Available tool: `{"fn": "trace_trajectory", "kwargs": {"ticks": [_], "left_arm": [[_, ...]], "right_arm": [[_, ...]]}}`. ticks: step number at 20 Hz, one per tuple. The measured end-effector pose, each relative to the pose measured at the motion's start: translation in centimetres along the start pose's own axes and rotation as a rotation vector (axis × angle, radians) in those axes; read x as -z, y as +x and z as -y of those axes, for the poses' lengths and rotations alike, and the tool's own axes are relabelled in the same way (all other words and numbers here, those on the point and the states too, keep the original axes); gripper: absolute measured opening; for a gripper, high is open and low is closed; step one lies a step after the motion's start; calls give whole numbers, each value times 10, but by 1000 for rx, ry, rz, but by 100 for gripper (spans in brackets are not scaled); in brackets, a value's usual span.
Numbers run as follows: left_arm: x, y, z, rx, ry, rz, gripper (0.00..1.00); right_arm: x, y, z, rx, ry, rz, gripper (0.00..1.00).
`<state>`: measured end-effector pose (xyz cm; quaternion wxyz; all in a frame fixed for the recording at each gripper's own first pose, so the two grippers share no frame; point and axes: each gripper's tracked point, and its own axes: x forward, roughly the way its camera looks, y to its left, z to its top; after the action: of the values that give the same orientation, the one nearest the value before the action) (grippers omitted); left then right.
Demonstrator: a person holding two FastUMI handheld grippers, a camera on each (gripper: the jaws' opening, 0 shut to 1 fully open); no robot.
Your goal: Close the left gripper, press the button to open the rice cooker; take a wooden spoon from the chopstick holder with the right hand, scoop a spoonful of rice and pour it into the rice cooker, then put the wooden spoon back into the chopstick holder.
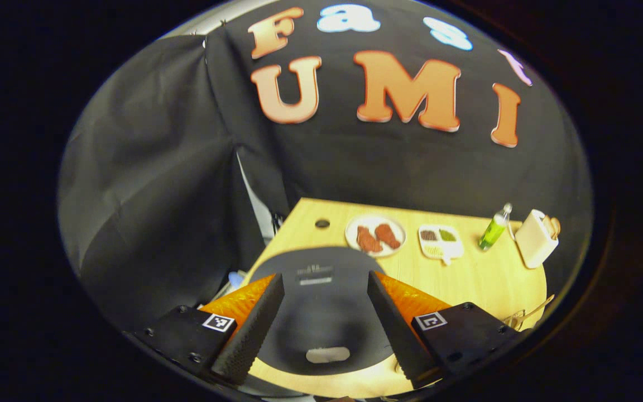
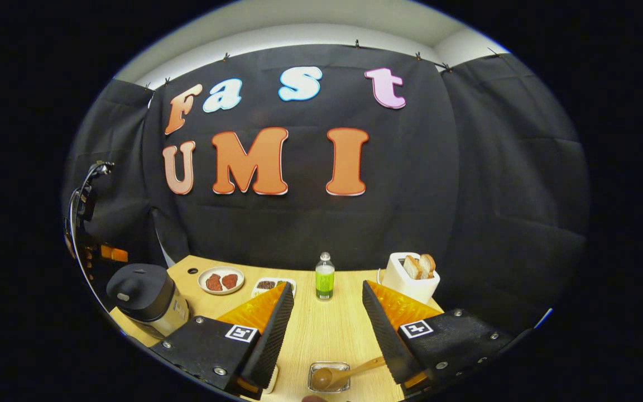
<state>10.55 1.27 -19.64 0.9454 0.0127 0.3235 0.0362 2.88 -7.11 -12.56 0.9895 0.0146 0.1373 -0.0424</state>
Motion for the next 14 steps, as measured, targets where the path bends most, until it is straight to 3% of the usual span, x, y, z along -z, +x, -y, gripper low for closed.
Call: {"fn": "trace_trajectory", "kwargs": {"ticks": [8, 10, 11, 12, 14], "left_arm": [[-89, -93, 30, 109, 35, 468, 100], [-91, -110, 38, 138, 31, 529, 100], [-91, -116, 40, 141, 31, 544, 100], [-89, -121, 39, 132, 32, 552, 100], [-81, -125, 47, 146, 16, 557, 100]], "right_arm": [[-47, -8, -34, -41, -27, 124, 78], [-52, -11, -40, -57, -31, 151, 81], [-53, -13, -43, -63, -33, 159, 87], [-56, -15, -47, -69, -32, 171, 82], [-63, -19, -54, -80, -21, 201, 82]]}}
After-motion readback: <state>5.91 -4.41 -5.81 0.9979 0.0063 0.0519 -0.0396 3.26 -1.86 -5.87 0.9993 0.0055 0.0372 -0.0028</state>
